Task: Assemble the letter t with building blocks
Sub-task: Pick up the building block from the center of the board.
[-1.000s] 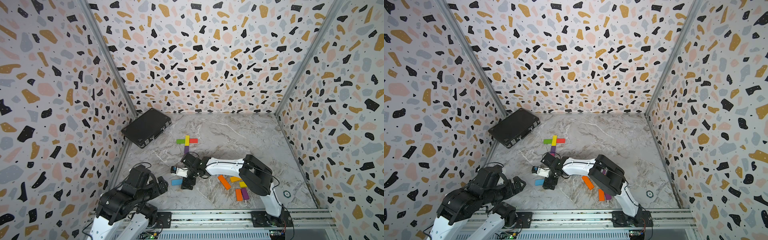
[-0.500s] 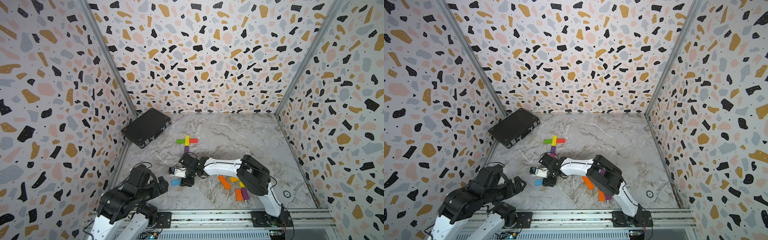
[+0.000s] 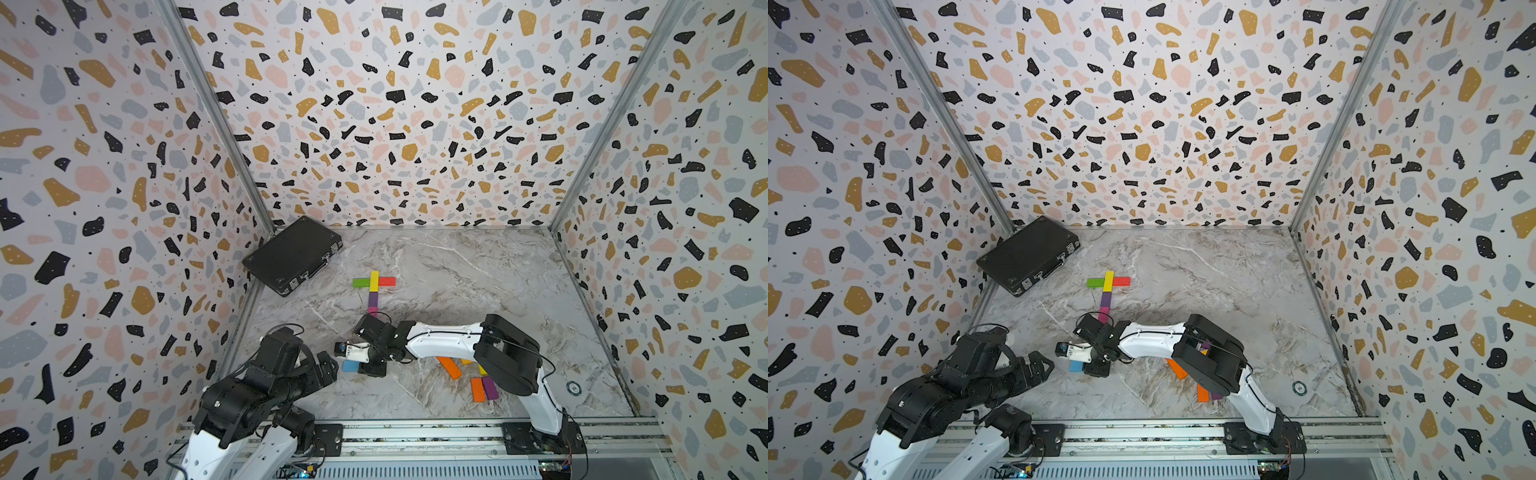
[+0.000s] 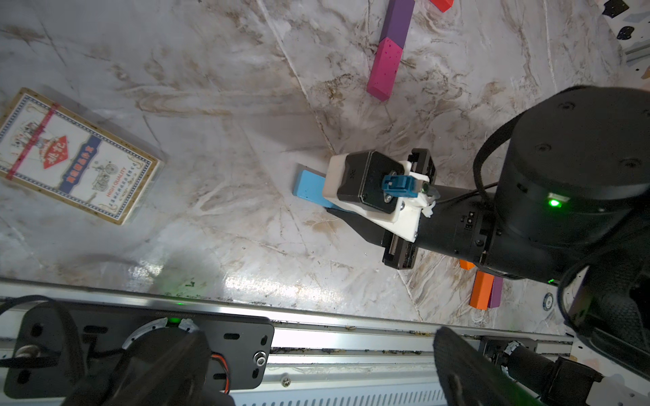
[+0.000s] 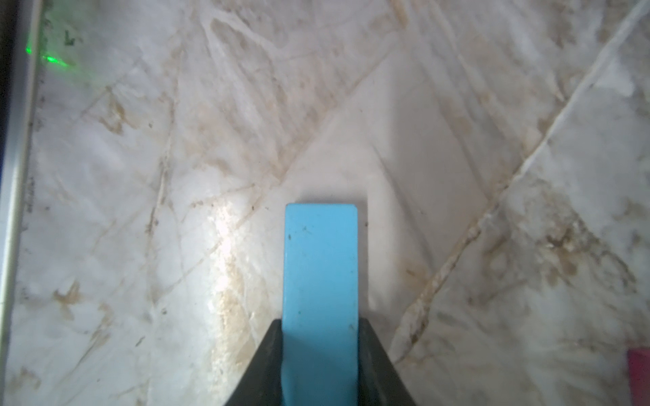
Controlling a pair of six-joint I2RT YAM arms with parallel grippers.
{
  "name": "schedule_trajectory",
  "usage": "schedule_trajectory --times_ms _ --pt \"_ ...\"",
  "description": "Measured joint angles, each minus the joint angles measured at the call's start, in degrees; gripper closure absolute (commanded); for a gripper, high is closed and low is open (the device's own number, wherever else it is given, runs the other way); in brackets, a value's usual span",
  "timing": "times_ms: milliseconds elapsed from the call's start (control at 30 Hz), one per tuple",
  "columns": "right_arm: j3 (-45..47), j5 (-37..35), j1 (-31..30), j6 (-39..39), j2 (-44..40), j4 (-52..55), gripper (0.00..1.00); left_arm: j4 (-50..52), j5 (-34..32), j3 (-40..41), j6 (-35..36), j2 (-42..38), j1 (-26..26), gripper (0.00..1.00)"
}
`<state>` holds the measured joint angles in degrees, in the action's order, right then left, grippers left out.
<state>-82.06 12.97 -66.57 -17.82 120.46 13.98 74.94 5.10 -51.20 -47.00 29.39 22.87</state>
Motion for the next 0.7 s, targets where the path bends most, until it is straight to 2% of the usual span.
schedule_trajectory --times_ms 200,367,567,700 --pt "11.1 -2.4 0.1 0.8 -8.2 -1.3 0.91 -4.0 2.3 0.0 1.9 3.3 0.0 0.01" --pt "18.2 -4.0 2.2 0.9 -15.7 0.3 0.91 -12.8 6.7 1.7 3.8 8.3 0.0 0.0" --pt "18.3 -1.9 12.4 -1.6 -19.4 3.0 0.91 -23.3 9.7 2.1 7.9 17.4 -0.4 0.01" --pt "15.8 -1.5 16.0 -5.8 -17.9 5.1 0.91 -28.7 12.3 1.7 10.6 23.3 -4.0 0.0"
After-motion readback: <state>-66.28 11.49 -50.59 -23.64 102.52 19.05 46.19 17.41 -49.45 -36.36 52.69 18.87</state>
